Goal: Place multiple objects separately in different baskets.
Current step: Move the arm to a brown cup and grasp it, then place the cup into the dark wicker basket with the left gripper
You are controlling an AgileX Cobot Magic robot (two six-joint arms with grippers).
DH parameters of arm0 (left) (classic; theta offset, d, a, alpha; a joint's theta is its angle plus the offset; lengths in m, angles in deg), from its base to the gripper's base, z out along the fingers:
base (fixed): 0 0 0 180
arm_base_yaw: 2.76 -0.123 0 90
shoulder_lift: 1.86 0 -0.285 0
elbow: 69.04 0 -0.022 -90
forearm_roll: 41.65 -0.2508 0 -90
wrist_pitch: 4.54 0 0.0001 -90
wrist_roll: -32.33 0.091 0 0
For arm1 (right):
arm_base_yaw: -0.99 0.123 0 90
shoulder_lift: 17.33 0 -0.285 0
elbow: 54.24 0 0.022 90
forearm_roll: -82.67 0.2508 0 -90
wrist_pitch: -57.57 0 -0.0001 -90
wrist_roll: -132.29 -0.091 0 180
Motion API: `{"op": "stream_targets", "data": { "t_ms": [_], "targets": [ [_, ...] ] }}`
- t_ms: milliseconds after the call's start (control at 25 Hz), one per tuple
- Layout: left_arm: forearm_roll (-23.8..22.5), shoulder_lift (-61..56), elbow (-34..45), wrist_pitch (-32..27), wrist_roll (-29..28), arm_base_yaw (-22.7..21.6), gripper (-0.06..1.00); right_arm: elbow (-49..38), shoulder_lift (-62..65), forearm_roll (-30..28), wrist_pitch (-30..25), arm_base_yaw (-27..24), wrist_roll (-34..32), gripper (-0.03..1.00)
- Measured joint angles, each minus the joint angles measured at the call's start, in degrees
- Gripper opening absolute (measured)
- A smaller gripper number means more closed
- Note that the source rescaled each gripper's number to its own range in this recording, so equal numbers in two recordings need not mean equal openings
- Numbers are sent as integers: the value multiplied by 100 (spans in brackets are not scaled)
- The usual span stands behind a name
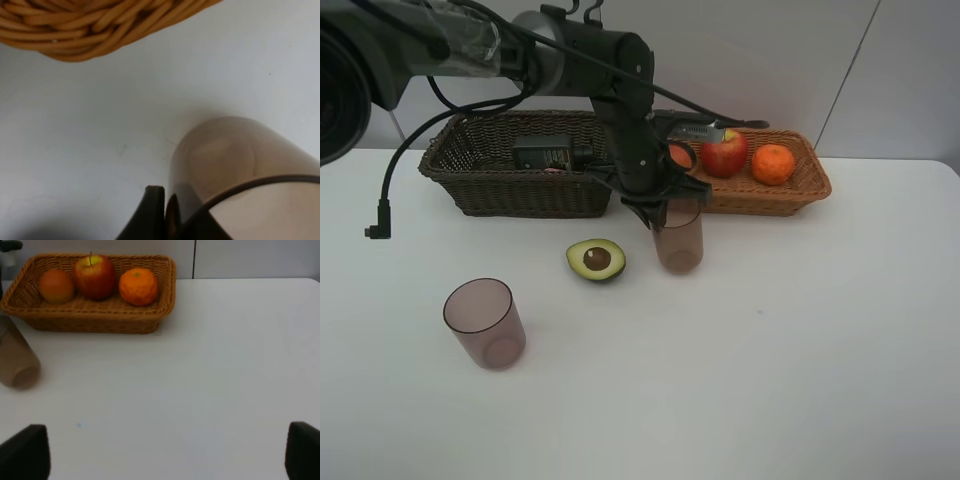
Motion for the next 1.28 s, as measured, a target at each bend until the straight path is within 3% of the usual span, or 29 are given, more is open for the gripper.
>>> {"op": "stream_targets", "data": {
  "t_ms": [480, 680, 1040, 1280],
  "targets": [
    [-6, -403, 0, -137, 118, -24, 2, 0, 0, 0, 0, 0, 0, 100],
    [-341, -859, 0, -426, 152, -175, 2, 0, 0, 0, 0, 0, 0, 100],
    [-1158, -1571, 0, -783, 193, -845, 2, 0, 0, 0, 0, 0, 0, 100],
    [-1332, -1730, 0, -890, 464, -1383, 2, 0, 0, 0, 0, 0, 0, 100]
  ]
}}
